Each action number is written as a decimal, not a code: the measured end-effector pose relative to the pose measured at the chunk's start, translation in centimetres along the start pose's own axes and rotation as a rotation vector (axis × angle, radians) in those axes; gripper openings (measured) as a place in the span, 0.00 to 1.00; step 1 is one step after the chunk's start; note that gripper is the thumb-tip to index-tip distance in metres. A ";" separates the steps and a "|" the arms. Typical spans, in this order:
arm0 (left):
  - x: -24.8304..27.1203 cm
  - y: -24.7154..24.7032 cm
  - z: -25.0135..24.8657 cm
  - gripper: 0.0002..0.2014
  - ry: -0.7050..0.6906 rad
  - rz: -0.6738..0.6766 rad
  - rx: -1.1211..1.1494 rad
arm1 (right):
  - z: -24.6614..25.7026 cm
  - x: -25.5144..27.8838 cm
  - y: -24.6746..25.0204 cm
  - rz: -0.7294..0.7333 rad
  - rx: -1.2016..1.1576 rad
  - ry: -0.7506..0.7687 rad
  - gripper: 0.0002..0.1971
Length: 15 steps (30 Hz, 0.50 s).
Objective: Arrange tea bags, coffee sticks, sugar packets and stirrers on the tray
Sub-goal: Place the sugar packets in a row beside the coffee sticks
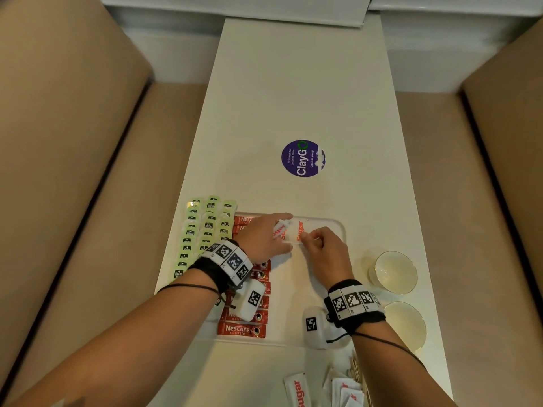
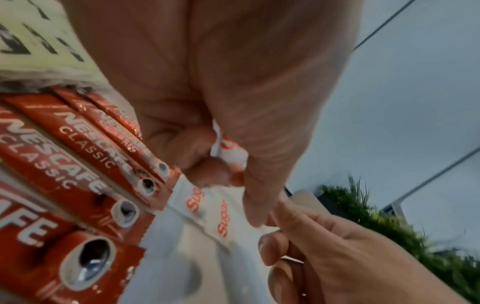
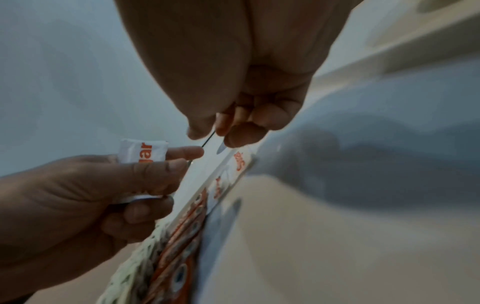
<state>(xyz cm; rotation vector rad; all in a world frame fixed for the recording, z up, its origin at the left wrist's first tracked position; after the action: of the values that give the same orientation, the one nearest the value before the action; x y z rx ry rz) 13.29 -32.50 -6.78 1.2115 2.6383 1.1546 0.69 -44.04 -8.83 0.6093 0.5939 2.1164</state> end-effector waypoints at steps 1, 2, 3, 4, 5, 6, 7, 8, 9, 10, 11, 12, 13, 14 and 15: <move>0.4 0.1 -0.3 0.39 -0.007 0.046 0.021 | 0.6 0.5 0.2 0.021 -0.061 0.027 0.11; 0.8 0.1 -0.4 0.42 0.002 0.085 0.043 | 1.2 1.1 0.3 0.048 -0.121 0.053 0.09; 1.2 0.3 -0.4 0.45 0.023 0.121 0.068 | 1.8 1.6 0.3 0.078 -0.182 0.080 0.06; 1.7 0.5 -0.3 0.48 0.044 0.153 0.092 | 2.4 2.1 0.4 0.104 -0.236 0.109 0.05; 2.1 0.5 -0.3 0.51 0.054 0.185 0.114 | 2.9 2.5 0.3 0.118 -0.272 0.133 0.06; 2.5 0.6 -0.4 0.52 0.057 0.215 0.132 | 3.2 2.7 0.3 0.123 -0.292 0.147 0.06; 2.9 0.6 -0.6 0.53 0.053 0.240 0.145 | 3.5 2.7 0.2 0.121 -0.296 0.158 0.07; 3.3 0.8 -0.7 0.53 0.049 0.253 0.160 | 3.7 2.8 0.2 0.119 -0.292 0.175 0.07; 3.6 0.9 -0.8 0.54 0.045 0.259 0.179 | 4.0 3.0 0.2 0.121 -0.284 0.193 0.07; 3.8 0.9 -0.8 0.54 0.044 0.263 0.196 | 4.2 3.1 0.2 0.130 -0.278 0.202 0.06; 4.1 0.9 -0.7 0.53 0.043 0.264 0.205 | 4.5 3.3 0.2 0.148 -0.272 0.199 0.05; 4.3 1.0 -0.7 0.53 0.032 0.262 0.201 | 4.7 3.5 0.2 0.166 -0.264 0.197 0.04; 4.7 1.3 -0.8 0.51 0.013 0.261 0.185 | 5.0 3.7 0.3 0.180 -0.255 0.197 0.04; 5.1 1.4 -1.1 0.46 -0.006 0.270 0.183 | 5.1 3.9 0.4 0.188 -0.250 0.198 0.03; 5.5 1.6 -1.4 0.38 -0.026 0.285 0.196 | 5.3 4.1 0.6 0.191 -0.247 0.199 0.03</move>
<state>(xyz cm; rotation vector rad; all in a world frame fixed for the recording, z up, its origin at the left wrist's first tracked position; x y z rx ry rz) 10.05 -29.08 -3.22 1.6694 2.6753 0.9138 1.35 -39.96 -3.51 0.3297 0.3845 2.4026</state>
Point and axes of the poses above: each hand's wrist, its own x-axis away from the middle knuckle, its own y-axis out of the back of the hand, z = x × y, the point moved 7 cm from there along -x, towards the middle knuckle, and after that the axes turned 15 degrees about -z, right-handed, at the moved point
